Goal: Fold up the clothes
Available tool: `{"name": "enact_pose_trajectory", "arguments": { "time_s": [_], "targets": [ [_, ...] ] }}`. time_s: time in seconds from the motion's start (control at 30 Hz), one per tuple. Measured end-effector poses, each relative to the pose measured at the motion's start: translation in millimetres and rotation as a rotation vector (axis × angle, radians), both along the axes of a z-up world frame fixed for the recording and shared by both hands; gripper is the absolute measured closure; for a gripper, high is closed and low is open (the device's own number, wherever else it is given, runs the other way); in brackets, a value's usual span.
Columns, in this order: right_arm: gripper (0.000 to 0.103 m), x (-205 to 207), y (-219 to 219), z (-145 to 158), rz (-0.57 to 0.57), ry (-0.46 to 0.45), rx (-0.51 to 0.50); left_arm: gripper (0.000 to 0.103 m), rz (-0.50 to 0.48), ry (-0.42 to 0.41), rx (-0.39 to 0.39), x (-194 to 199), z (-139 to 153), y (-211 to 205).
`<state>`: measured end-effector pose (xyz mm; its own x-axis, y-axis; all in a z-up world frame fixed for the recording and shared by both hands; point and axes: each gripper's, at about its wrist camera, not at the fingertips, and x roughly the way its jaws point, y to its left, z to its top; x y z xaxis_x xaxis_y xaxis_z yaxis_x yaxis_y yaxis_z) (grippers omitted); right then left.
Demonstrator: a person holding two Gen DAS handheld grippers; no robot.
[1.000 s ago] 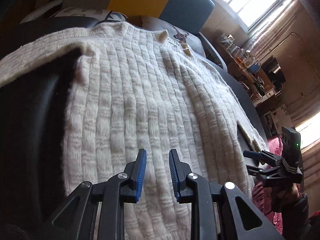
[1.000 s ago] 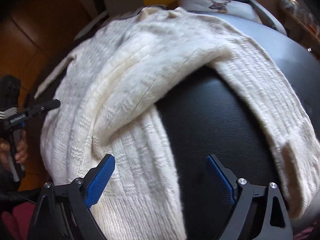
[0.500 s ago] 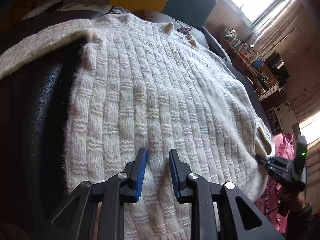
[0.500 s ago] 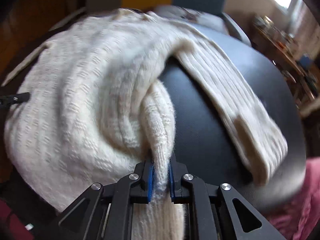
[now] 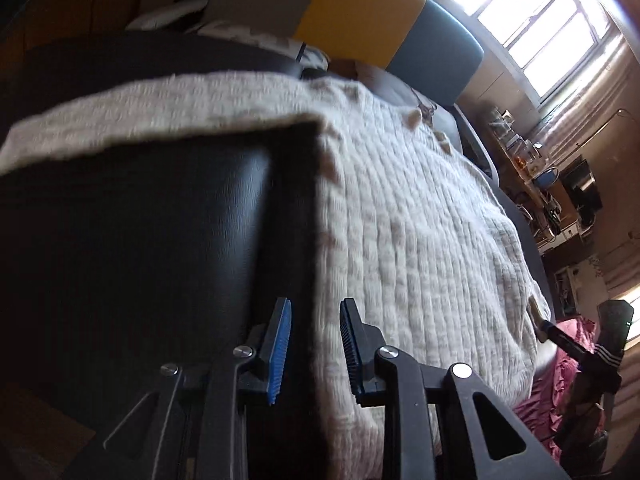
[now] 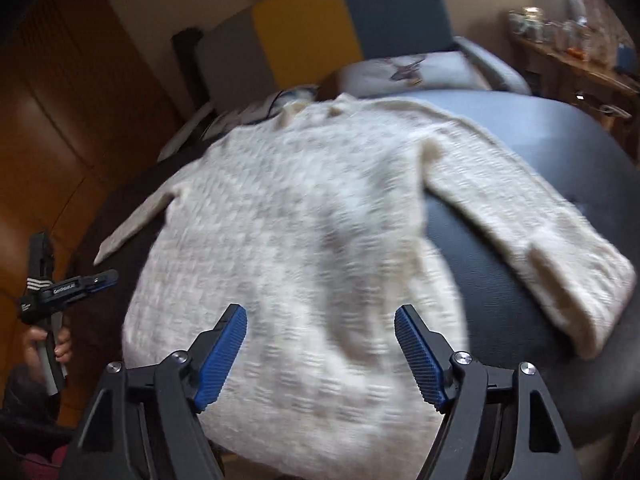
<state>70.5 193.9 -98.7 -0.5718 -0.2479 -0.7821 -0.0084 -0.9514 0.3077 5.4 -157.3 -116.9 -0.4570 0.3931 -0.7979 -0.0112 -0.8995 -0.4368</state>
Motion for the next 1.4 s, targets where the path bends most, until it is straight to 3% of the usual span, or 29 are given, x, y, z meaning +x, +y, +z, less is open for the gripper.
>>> {"name": "enact_pose_trajectory", "arguments": {
  "time_s": [0.2, 0.23, 0.27, 0.3, 0.47, 0.57, 0.63, 0.77, 0.83, 0.93, 1.03, 1.13, 1.3, 1.33, 1.37, 1.4],
  "targets": [
    [0.026, -18, -27, -36, 0.033, -0.105, -0.002, 0.073, -0.043, -0.039, 0.024, 3, -23, 27],
    [0.025, -20, -28, -41, 0.032, -0.115, -0.003, 0.074, -0.044, -0.031, 0.006, 3, -24, 32],
    [0.024, -20, -28, -44, 0.029, -0.121, -0.004, 0.094, -0.055, -0.013, -0.034, 3, -22, 39],
    [0.023, -21, -28, -46, 0.028, -0.122, 0.000, 0.096, -0.057, -0.002, -0.068, 2, -21, 43],
    [0.012, -19, -34, -48, 0.053, -0.107, 0.006, 0.098, 0.035, -0.018, -0.175, -13, -16, 27],
    [0.001, -18, -44, -53, 0.105, -0.083, 0.046, 0.096, 0.024, -0.021, -0.167, -13, -14, 30],
    [0.001, -17, -44, -50, 0.125, -0.083, 0.033, 0.096, 0.026, 0.018, -0.168, -10, 0, 38],
    [0.002, -2, 3, -20, -0.002, -0.005, -0.066, 0.087, 0.005, 0.087, -0.137, -7, 24, 61],
    [0.002, 11, 37, 1, -0.121, 0.051, -0.012, 0.086, -0.045, 0.110, -0.106, -9, 32, 79],
    [0.002, 22, 97, 16, -0.261, 0.046, 0.055, 0.085, -0.150, 0.107, -0.113, -20, 32, 117],
    [0.002, 23, 139, 15, -0.369, 0.007, 0.234, 0.085, -0.256, 0.080, -0.134, -32, 19, 158],
    [0.002, 13, 160, -4, -0.338, -0.073, 0.370, 0.085, -0.322, 0.061, -0.160, -33, 10, 180],
    [0.002, 10, 193, -25, -0.417, -0.102, 0.327, 0.085, -0.383, 0.018, -0.197, -31, -3, 195],
    [0.005, 10, 197, -30, -0.432, -0.122, 0.322, 0.085, -0.383, 0.010, -0.196, -31, -6, 194],
    [0.037, 9, 200, -36, -0.452, -0.146, 0.327, 0.085, -0.377, 0.011, -0.184, -30, -7, 192],
    [0.059, 9, 204, -41, -0.471, -0.169, 0.332, 0.085, -0.371, 0.010, -0.171, -30, -8, 189]
  ]
}}
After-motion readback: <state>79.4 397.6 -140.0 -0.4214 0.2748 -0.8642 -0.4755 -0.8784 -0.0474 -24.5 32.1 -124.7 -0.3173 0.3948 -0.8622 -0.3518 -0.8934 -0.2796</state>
